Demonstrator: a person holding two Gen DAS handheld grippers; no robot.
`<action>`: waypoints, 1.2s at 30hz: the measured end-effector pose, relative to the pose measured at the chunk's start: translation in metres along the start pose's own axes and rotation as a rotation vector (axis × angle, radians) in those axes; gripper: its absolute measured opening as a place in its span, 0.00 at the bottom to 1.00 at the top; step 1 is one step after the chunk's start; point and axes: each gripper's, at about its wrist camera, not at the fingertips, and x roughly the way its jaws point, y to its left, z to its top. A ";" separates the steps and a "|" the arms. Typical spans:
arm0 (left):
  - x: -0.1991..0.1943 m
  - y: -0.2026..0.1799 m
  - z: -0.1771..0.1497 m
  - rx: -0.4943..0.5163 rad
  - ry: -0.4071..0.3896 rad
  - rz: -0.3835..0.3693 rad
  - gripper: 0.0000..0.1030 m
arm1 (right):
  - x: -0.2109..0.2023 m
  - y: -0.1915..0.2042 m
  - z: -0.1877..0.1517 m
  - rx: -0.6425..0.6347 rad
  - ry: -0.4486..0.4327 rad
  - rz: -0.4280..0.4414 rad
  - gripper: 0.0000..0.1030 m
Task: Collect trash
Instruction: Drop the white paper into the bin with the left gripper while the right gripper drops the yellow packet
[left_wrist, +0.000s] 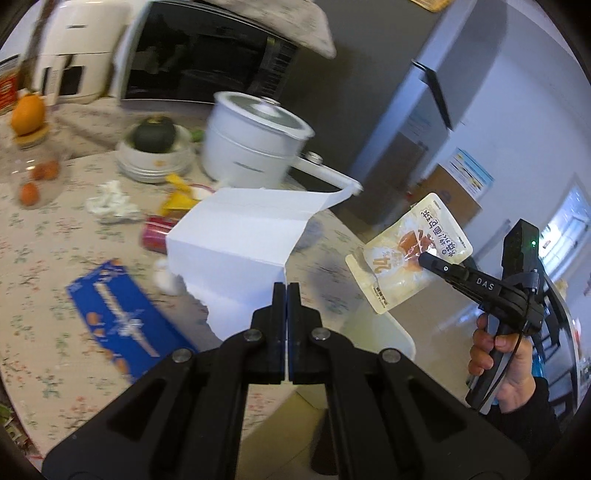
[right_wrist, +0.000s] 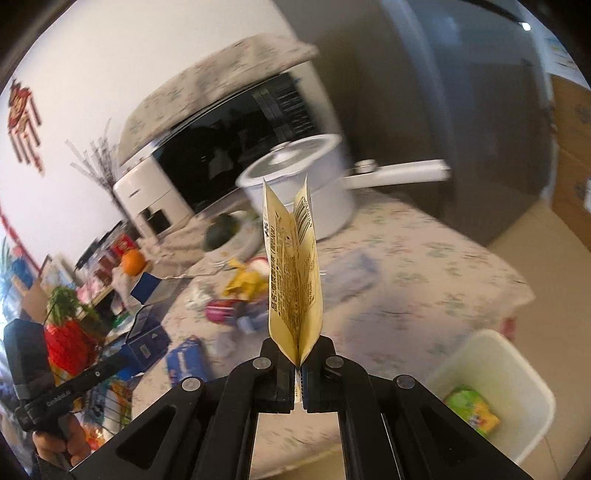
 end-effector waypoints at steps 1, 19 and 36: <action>0.004 -0.008 -0.001 0.016 0.007 -0.013 0.01 | -0.005 -0.008 -0.001 0.010 -0.004 -0.013 0.02; 0.101 -0.154 -0.058 0.288 0.250 -0.229 0.01 | -0.098 -0.148 -0.033 0.190 -0.016 -0.254 0.02; 0.180 -0.168 -0.096 0.294 0.433 -0.230 0.01 | -0.105 -0.192 -0.056 0.240 0.054 -0.358 0.03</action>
